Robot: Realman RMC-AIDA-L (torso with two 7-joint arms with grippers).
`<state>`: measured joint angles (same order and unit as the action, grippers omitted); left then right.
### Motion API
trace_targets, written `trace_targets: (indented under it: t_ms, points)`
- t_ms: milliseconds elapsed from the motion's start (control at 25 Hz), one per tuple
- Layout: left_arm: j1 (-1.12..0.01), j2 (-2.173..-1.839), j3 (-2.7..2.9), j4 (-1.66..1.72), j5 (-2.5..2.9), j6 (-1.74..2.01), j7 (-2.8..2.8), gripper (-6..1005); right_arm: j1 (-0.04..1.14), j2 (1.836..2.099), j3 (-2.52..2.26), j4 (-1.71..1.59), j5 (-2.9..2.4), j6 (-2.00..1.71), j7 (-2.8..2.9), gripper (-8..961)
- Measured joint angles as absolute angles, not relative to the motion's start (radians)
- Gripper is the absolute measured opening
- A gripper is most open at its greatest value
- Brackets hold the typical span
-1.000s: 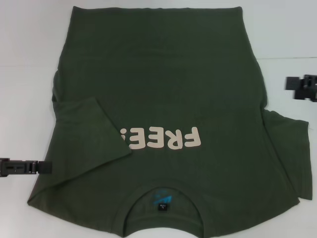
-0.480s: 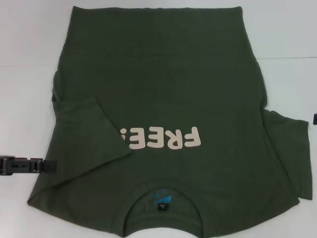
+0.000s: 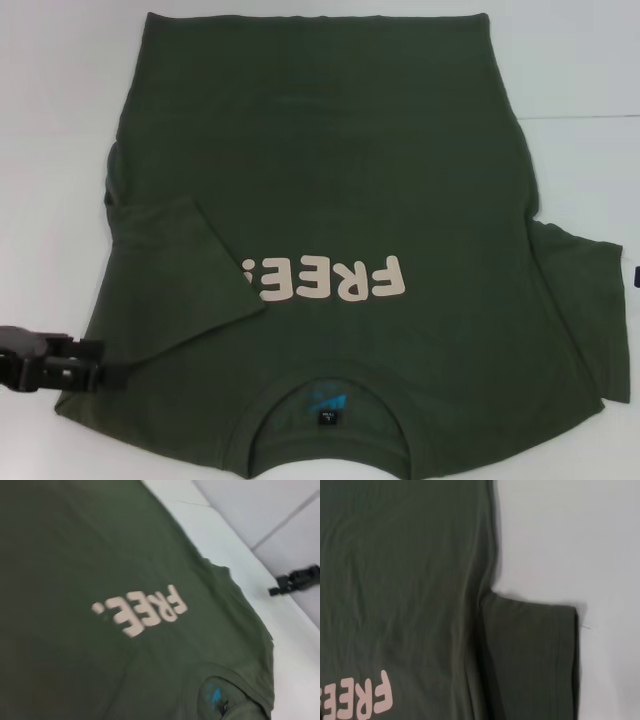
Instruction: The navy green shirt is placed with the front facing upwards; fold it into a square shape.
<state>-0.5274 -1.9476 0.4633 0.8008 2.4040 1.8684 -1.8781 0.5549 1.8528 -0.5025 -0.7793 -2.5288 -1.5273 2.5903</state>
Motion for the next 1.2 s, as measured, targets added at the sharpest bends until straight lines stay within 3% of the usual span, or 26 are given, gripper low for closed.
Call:
trace_targets:
  t_ms: [160, 480, 840, 1200]
  points:
    - [-0.523, -1.992, 0.458, 0.819, 2.378, 1.853, -1.623, 850, 0.565, 1.854, -0.512, -0.777, -2.531, -1.527, 2.581, 924]
    - [-0.512, -2.04, 0.455, 0.872, 2.373, 1.809, -1.429, 849, 0.579, 1.855, -0.518, -0.752, -2.533, -1.539, 2.598, 924]
    - [-0.498, -2.058, 0.458, 0.875, 2.373, 1.779, -1.346, 848, 0.591, 1.845, -0.534, -0.7, -2.551, -1.522, 2.633, 924]
    - [-0.487, -2.068, 0.459, 0.875, 2.373, 1.761, -1.324, 848, 0.617, 1.852, -0.576, -0.689, -2.588, -1.484, 2.659, 924]
